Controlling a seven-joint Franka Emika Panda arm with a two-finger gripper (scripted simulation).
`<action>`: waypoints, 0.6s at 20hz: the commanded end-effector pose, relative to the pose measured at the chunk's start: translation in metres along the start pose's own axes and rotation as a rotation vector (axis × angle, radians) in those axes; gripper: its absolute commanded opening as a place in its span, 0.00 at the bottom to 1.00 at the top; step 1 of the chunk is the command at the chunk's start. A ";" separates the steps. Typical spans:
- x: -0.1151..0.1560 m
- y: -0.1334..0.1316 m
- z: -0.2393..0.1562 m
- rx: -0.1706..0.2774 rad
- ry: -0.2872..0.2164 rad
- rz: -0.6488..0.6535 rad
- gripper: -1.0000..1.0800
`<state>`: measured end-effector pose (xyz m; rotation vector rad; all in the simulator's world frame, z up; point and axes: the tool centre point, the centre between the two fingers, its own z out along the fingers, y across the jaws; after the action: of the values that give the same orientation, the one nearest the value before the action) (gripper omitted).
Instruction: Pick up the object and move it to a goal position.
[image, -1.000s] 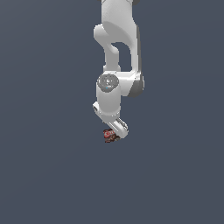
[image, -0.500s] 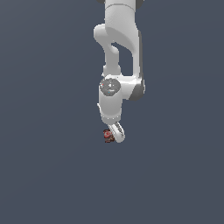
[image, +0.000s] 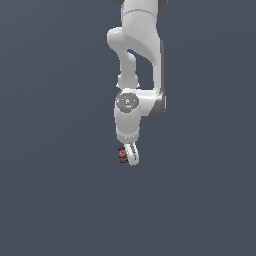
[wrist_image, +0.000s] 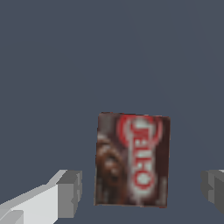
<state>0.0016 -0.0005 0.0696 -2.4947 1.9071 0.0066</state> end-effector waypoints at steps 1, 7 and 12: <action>0.000 0.000 0.002 0.001 0.002 0.033 0.96; 0.000 0.000 0.004 0.002 0.004 0.066 0.96; 0.000 0.000 0.007 0.001 0.004 0.063 0.96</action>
<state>0.0019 0.0001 0.0647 -2.4349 1.9843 0.0000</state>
